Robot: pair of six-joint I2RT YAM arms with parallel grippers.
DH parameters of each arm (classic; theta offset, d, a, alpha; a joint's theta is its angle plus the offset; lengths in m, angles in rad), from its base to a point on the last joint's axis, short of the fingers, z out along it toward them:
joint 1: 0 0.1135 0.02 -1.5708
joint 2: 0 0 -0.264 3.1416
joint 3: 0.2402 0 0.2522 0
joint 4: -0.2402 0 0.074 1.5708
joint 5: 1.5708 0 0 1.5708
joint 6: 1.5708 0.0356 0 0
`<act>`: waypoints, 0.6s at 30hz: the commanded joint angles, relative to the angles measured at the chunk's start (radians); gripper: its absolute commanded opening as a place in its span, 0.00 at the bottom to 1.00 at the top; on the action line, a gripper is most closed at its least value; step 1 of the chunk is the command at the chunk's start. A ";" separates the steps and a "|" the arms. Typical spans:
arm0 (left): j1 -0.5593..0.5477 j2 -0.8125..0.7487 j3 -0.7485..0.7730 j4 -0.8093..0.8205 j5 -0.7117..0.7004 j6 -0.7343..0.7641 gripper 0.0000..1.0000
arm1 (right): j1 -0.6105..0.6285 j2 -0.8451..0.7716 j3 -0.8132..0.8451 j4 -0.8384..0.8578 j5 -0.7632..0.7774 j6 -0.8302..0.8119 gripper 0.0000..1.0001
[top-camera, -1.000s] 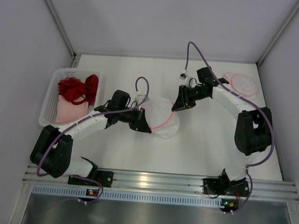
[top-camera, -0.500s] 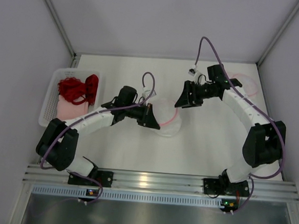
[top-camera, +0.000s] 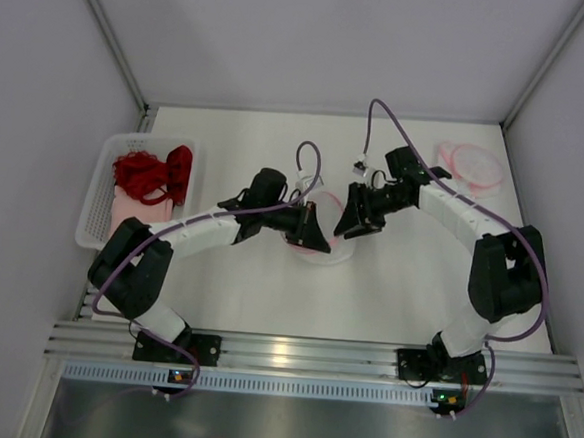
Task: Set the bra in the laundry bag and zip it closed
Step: Zip the zipper on the laundry bag.
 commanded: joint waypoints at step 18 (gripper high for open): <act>0.091 -0.213 -0.141 -0.269 0.018 0.274 0.00 | -0.087 0.117 0.177 0.007 0.026 -0.063 0.00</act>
